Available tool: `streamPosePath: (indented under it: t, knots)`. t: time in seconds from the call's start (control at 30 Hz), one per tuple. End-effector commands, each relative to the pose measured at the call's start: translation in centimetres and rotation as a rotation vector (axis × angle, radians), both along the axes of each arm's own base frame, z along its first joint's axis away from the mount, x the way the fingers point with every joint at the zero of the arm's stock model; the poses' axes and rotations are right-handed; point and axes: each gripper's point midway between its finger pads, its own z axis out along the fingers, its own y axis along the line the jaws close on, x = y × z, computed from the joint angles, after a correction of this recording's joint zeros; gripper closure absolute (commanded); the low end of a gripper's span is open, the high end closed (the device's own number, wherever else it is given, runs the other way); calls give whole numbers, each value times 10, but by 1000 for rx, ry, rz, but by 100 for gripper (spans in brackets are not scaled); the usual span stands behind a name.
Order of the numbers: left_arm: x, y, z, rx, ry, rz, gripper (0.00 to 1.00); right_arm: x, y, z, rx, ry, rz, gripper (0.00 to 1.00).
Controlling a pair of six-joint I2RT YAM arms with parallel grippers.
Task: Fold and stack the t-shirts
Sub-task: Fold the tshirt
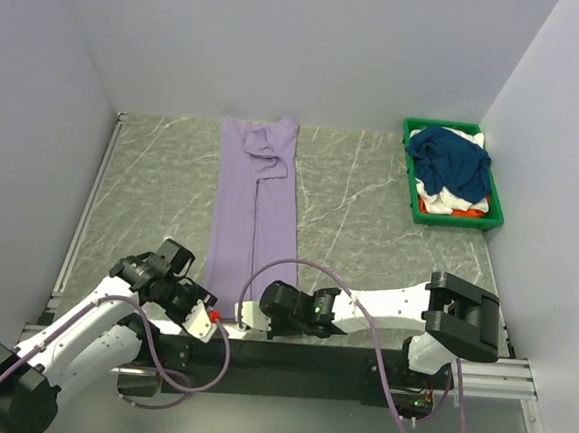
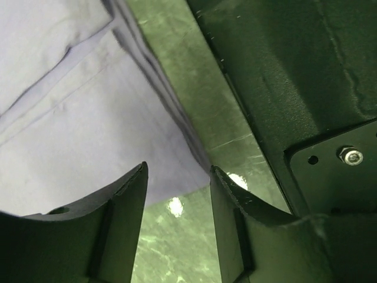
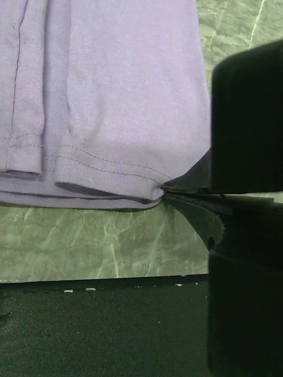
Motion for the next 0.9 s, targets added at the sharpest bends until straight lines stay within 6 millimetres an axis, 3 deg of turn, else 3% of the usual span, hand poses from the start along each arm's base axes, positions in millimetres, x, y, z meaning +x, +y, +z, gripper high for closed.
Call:
streamPosePath:
  t: [0.0, 0.03, 0.2, 0.43, 0.87]
  knots:
    - [1, -9, 1, -29, -31, -64, 49, -6, -19, -11, -66, 53, -30, 100]
    - [-2, -11, 0, -28, -16, -76, 50, -12, -19, -10, -61, 94, -20, 100]
    - [-11, -21, -7, -17, 56, -79, 50, -2, -19, -1, -30, 140, -63, 100]
    - [-9, -29, -22, 23, 32, -43, 50, -2, -21, 1, -19, 166, -64, 100]
    - [4, -37, -37, 154, 119, 131, 72, 0, -25, -2, -41, 204, -74, 100]
